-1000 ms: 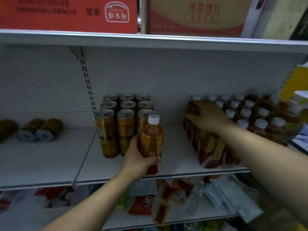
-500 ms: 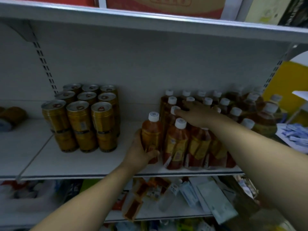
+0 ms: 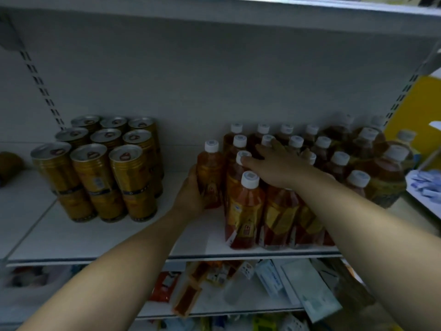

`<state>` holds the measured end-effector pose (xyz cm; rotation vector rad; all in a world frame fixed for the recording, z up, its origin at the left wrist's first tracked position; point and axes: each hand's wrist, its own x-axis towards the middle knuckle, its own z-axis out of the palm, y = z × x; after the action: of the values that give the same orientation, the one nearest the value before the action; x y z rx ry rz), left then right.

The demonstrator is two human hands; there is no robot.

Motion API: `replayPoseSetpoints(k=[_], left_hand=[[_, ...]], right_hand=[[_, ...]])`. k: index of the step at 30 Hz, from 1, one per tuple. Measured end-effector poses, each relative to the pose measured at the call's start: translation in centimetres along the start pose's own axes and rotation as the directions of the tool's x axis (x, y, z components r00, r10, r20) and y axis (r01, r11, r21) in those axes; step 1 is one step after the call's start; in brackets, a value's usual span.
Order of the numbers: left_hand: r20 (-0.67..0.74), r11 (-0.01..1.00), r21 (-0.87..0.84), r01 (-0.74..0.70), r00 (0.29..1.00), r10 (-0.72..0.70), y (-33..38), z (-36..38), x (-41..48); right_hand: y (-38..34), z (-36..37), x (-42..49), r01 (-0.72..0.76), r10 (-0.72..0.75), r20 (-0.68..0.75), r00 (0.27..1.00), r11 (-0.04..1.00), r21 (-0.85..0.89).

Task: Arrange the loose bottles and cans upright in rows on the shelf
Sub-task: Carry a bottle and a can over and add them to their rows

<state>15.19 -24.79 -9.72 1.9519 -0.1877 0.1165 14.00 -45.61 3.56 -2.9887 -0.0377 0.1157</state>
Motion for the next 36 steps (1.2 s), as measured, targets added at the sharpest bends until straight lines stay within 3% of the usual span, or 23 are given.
replayPoseSetpoints(k=[7, 10, 13, 16, 19, 21, 24, 28, 30, 36], left_hand=[[0.012, 0.995, 0.053, 0.084, 0.996, -0.085, -0.5, 0.1, 5.5], [-0.052, 0.979, 0.153, 0.132, 0.991, -0.126, -1.0, 0.6, 7.3], [-0.025, 0.979, 0.194, 0.059, 0.998, -0.055, -0.5, 0.3, 8.1], [0.040, 0.980, -0.156, 0.123, 0.992, -0.118, 0.0, 0.4, 9.5], [0.132, 0.919, -0.331, 0.213, 0.975, -0.179, 1.0, 0.3, 9.1], [0.083, 0.978, -0.130, 0.161, 0.985, -0.152, 1.5, 0.1, 8.7], [0.081, 0.979, 0.183, 0.091, 0.991, -0.107, 2.3, -1.5, 6.7], [0.164, 0.968, 0.231, 0.096, 0.977, -0.136, 3.2, -3.1, 3.2], [0.128, 0.918, 0.373, 0.132, 0.973, -0.192, 4.4, -4.7, 1.0], [0.091, 0.851, 0.521, 0.065, 0.987, -0.132, 8.3, -10.8, -5.6]], right_hand=[[0.3, 0.1, 0.0, 0.018, -0.018, -0.012, 1.000, 1.000, -0.025], [0.3, 0.3, 0.1, 0.012, -0.013, -0.016, 1.000, 0.999, -0.039], [0.6, 0.5, 0.2, 0.004, -0.005, -0.019, 1.000, 0.999, -0.047], [0.6, 0.5, 0.3, -0.006, 0.005, -0.016, 1.000, 0.999, -0.039], [0.5, 0.3, 0.1, -0.016, 0.015, -0.007, 1.000, 0.999, -0.034], [0.4, 0.3, 0.0, -0.016, 0.016, -0.009, 1.000, 1.000, -0.026], [0.5, 0.3, 0.1, -0.007, 0.007, -0.022, 1.000, 1.000, -0.013], [0.6, 0.2, 0.3, 0.000, 0.000, -0.012, 1.000, 1.000, 0.021], [0.4, -0.1, 0.2, 0.008, -0.008, -0.002, 1.000, 0.998, 0.058], [-1.3, -1.9, -0.8, 0.127, -0.125, -0.043, 0.991, 0.991, 0.045]])
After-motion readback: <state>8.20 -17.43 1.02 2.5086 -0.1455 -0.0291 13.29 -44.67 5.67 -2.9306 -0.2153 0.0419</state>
